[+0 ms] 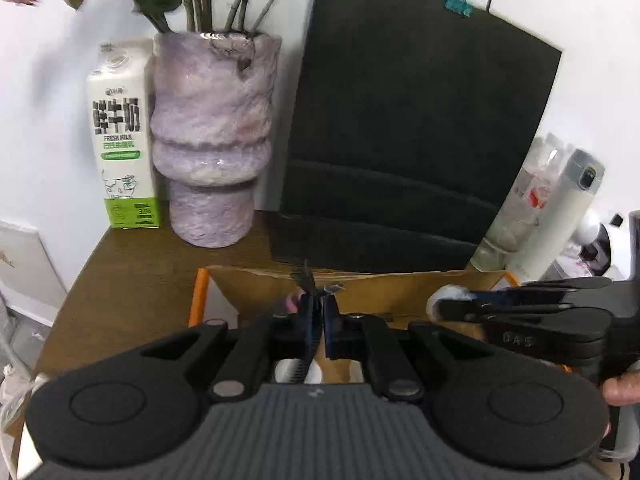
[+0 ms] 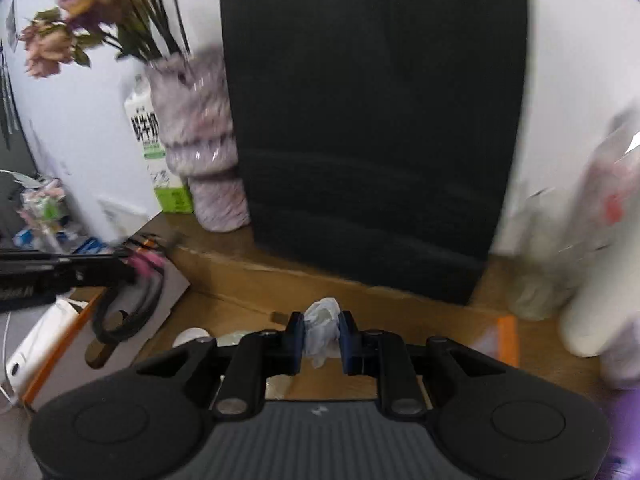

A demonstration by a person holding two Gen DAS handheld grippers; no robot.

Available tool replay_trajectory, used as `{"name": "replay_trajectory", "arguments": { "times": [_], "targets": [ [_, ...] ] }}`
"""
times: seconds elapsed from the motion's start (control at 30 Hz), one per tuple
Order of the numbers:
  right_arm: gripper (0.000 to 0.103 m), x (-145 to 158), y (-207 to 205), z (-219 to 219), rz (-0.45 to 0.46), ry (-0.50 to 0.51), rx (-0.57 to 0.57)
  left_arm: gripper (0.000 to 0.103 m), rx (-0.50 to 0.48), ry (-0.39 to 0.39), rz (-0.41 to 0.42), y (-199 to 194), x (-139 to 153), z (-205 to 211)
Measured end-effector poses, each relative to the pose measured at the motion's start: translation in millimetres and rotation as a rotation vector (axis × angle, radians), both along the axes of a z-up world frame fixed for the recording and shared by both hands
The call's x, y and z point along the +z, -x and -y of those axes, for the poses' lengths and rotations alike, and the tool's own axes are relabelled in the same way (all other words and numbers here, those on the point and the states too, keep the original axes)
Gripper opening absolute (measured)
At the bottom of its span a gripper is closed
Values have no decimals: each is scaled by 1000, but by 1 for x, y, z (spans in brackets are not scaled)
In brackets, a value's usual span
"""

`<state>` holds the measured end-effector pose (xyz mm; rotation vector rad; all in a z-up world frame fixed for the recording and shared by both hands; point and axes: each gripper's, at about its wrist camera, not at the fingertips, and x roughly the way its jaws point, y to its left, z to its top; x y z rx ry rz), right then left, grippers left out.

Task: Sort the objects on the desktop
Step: 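Carry the cable and tissue into the box and release both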

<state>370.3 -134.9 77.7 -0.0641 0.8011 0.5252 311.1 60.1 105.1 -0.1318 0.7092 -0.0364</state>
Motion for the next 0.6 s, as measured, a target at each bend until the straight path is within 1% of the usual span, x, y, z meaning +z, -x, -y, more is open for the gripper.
{"name": "replay_trajectory", "arguments": {
  "times": [0.03, 0.07, 0.1, 0.13, 0.17, 0.23, 0.27, 0.3, 0.37, 0.43, 0.47, 0.5, 0.53, 0.6],
  "targets": [
    [21, -8, -9, -4, -38, -21, 3, 11, 37, -41, -17, -8, -3, 0],
    [27, -17, -17, -6, -72, -41, -3, 17, 48, -65, -33, -16, -7, -2],
    [40, -26, -26, -8, -115, -50, -6, 31, 40, -68, -45, -21, -10, -4],
    [43, -32, -31, -9, -141, -40, -19, 37, 30, -60, -48, -24, -12, -7],
    [45, -34, -32, -10, -142, -21, -43, 43, 39, -54, -37, -21, -11, -10],
    [48, -29, -24, -8, -87, 1, -69, 46, 49, -53, -7, -11, -6, -13],
    [56, -24, -18, -5, -63, -3, -75, 53, 47, -51, -3, -6, -3, -15],
    [61, -19, -12, 0, -45, -8, -81, 57, 58, -49, 0, 0, -1, -18],
    [61, -5, 0, 9, -12, -13, -103, 58, 78, -54, -8, 8, 4, -20],
    [62, 8, 11, 18, -3, -12, -111, 61, 86, -44, -10, 17, 10, -19],
    [62, 13, 18, 21, -5, -12, -112, 68, 95, -39, -10, 23, 14, -18],
    [63, 17, 26, 25, -5, -6, -112, 78, 107, -36, -7, 28, 16, -18],
    [63, 21, 35, 27, -1, 2, -115, 82, 120, -38, 0, 37, 19, -18],
    [64, 26, 55, 30, 4, 19, -121, 82, 122, -61, 9, 56, 21, -14]
  ]
}}
